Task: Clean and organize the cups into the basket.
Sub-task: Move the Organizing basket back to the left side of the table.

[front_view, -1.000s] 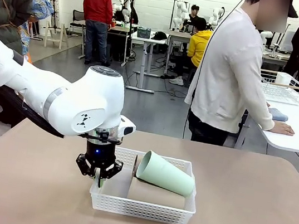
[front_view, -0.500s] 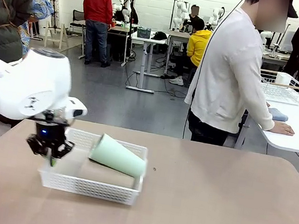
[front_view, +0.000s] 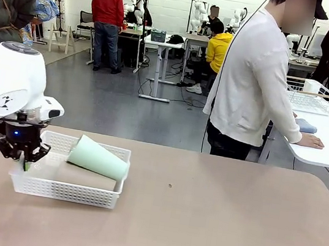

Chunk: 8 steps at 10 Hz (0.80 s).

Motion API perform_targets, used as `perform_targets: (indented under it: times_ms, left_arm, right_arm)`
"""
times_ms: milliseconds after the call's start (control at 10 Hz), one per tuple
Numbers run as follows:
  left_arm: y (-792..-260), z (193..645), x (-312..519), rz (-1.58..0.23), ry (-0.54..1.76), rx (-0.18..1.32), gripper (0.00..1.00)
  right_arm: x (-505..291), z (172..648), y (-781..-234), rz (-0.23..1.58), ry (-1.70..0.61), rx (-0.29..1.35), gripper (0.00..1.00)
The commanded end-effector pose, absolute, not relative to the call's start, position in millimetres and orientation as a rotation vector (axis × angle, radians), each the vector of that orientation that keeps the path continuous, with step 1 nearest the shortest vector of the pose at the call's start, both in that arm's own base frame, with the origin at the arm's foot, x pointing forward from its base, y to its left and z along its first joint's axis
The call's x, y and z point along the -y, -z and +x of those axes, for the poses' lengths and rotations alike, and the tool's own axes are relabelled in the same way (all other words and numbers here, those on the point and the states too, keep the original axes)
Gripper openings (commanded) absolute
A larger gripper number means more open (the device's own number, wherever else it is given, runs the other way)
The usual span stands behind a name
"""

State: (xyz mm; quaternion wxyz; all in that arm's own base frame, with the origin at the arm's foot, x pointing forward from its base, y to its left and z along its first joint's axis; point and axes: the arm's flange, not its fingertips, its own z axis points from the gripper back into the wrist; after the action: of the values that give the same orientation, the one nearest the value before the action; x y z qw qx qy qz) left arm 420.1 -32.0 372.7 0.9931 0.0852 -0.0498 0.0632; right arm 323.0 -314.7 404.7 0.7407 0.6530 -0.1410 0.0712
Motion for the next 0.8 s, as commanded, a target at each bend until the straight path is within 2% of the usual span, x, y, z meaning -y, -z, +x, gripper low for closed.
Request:
perform_targets:
  times_ms: [0,300,400,500,600,700]
  left_arm:
    - [-364.7,442.5,2.7,0.171,-0.112,0.044,0.06]
    - [-358.6,453.5,-14.2,0.179,-0.113,0.027,0.06]
    - [-359.4,451.5,-13.7,0.171,-0.1,0.019,0.29]
    - [-361.5,448.9,-10.9,0.172,-0.087,0.021,0.65]
    - [-363.5,448.2,-8.5,0.17,-0.078,0.025,0.88]
    - [-365.6,447.7,-6.7,0.174,-0.079,0.028,1.0]
  right_arm:
    - [313.0,322.0,-404.2,1.424,-0.162,0.309,1.0]
    - [313.0,322.0,-404.2,1.424,-0.162,0.309,1.0]
    - [313.0,322.0,-404.2,1.424,-0.162,0.309,1.0]
    - [313.0,322.0,-404.2,1.424,-0.162,0.309,1.0]
    - [313.0,322.0,-404.2,1.424,-0.162,0.309,1.0]
    - [313.0,322.0,-404.2,1.424,-0.162,0.309,1.0]
